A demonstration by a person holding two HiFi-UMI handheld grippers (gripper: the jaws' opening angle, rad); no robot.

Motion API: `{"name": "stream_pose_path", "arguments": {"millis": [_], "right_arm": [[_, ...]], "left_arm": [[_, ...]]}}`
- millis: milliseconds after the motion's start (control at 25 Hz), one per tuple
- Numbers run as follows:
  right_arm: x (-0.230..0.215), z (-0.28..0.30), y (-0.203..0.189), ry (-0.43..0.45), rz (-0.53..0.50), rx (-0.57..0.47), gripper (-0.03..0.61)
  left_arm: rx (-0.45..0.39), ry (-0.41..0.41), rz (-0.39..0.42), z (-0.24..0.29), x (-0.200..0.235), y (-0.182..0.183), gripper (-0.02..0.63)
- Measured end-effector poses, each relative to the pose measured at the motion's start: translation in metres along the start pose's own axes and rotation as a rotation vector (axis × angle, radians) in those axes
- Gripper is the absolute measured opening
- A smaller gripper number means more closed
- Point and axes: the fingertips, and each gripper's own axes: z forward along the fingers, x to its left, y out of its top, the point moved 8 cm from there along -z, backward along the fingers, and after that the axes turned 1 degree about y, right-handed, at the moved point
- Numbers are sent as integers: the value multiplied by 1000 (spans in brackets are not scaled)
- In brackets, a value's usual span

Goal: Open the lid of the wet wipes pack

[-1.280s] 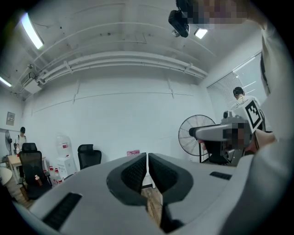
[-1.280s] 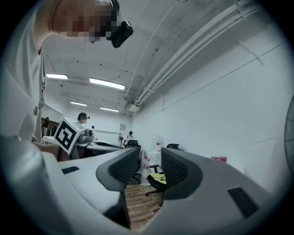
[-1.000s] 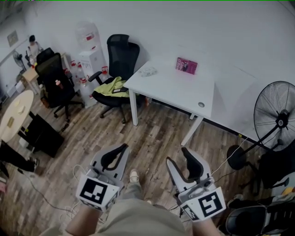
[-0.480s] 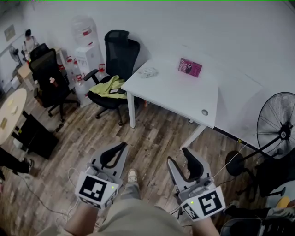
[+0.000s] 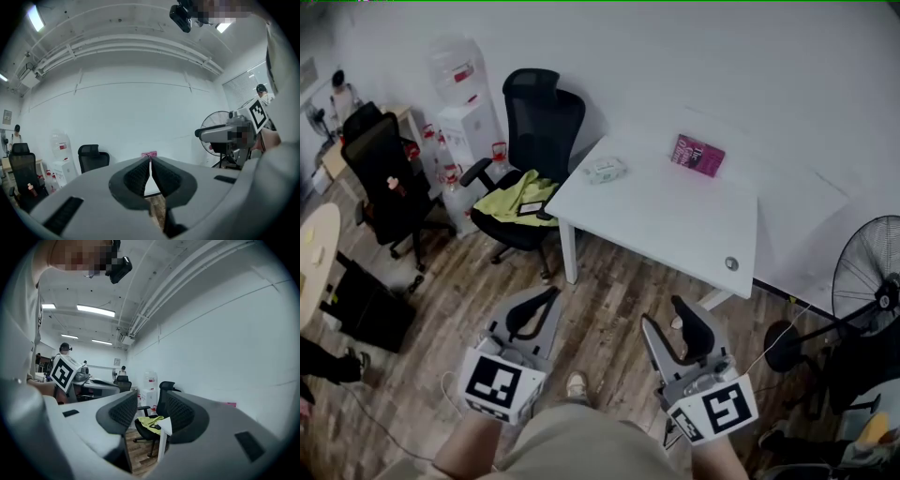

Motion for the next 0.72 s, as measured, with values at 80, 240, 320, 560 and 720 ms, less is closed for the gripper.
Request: {"name": "stream_pose_path", "arguments": {"millis": [80, 240, 320, 560, 720], "right_arm": [[-8, 30, 5, -3, -1, -5, 195], [-27, 79, 4, -27, -10, 3, 195], [-37, 97, -1, -30, 3, 3, 195], [-79, 147, -13, -50, 21, 32, 195], [-117, 182, -28, -57, 25, 49, 195]], "left_arm": [[-2, -10, 4, 21, 26, 4, 31], [-4, -20, 19, 57, 71, 9, 31], [0, -23, 24, 76, 86, 6, 31], [18, -44, 13, 131, 120, 1, 31], [33, -44, 6, 174, 138, -7, 31]]}}
